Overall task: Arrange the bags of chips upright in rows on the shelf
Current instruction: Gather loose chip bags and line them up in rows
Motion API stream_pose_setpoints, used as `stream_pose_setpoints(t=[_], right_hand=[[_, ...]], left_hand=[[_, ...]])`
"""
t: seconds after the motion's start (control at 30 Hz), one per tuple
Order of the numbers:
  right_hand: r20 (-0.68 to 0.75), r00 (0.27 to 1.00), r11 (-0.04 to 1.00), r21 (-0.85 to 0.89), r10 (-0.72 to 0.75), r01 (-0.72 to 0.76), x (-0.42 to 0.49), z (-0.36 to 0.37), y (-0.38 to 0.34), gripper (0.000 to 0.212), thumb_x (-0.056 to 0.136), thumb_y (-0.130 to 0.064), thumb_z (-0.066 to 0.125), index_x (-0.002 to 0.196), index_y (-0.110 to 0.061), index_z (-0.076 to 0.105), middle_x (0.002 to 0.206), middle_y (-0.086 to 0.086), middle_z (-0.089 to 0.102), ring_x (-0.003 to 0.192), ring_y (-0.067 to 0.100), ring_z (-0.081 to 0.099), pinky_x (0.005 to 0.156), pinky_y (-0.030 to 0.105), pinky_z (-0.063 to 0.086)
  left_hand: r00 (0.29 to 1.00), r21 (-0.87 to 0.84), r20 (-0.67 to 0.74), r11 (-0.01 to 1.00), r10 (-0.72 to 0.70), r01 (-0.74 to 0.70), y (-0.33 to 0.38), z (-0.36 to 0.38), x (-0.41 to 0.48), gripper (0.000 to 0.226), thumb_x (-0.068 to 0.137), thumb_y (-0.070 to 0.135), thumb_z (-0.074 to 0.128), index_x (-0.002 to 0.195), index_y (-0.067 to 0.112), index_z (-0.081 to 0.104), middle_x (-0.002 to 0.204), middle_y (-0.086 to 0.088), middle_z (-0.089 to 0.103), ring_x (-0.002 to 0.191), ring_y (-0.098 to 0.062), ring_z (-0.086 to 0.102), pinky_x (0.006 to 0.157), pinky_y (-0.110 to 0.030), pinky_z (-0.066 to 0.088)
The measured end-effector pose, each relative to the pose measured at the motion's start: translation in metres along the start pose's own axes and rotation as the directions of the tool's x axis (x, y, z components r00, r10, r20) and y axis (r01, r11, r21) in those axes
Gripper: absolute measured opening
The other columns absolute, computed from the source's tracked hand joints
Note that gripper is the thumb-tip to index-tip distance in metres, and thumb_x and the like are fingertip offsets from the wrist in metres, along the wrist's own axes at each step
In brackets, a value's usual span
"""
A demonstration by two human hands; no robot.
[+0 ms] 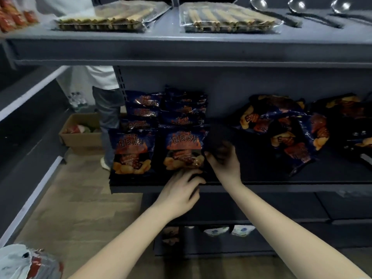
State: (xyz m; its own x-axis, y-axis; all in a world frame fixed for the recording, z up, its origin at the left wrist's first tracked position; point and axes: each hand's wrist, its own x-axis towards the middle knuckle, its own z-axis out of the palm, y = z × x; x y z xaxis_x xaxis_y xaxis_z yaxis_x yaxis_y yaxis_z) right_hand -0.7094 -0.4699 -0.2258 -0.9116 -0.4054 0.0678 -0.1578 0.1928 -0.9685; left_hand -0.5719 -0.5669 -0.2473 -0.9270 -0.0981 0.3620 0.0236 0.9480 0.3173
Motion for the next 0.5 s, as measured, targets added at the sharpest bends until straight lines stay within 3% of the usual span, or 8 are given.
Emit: stream_pose_setpoints(t=[0.17,0.37,0.5], right_hand=[[-0.192,0.98,0.999,0.001,-0.043,0.044,-0.01,-0.042,0.01,0.049,0.082,-0.019,0.071,0.124,-0.014,0.046,0.098,-0.016,0.055,0.089,-0.007,0.056,0.07,0.002,0.043],[-0.366,0.928,0.997,-0.07,-0.068,0.045,0.005,-0.13,0.022,0.036,0.083,-0.016,0.068,0.113,-0.021,0.049,0.111,0.0,0.057,0.09,-0.003,0.056,0.072,0.004,0.045],[-0.43,0.899,0.991,-0.128,-0.088,0.036,0.018,-0.184,0.033,0.036,0.082,-0.017,0.066,0.113,-0.025,0.05,0.113,0.004,0.06,0.098,0.011,0.059,0.084,0.027,0.052]], left_hand=[[0.996,-0.165,0.005,0.982,0.09,-0.087,0.025,0.024,0.04,0.025,0.086,0.028,0.047,0.105,0.018,0.061,0.124,-0.002,0.054,0.112,-0.022,0.052,0.088,-0.033,0.045],[0.994,-0.225,-0.031,0.968,0.109,-0.113,0.065,0.056,0.104,0.024,0.084,0.016,0.062,0.107,0.017,0.063,0.123,-0.002,0.055,0.114,-0.018,0.048,0.096,-0.029,0.04],[0.999,-0.252,-0.006,0.967,0.041,-0.041,0.097,0.074,0.155,0.037,0.084,0.019,0.063,0.12,0.017,0.055,0.129,-0.001,0.049,0.12,-0.019,0.043,0.099,-0.027,0.036]])
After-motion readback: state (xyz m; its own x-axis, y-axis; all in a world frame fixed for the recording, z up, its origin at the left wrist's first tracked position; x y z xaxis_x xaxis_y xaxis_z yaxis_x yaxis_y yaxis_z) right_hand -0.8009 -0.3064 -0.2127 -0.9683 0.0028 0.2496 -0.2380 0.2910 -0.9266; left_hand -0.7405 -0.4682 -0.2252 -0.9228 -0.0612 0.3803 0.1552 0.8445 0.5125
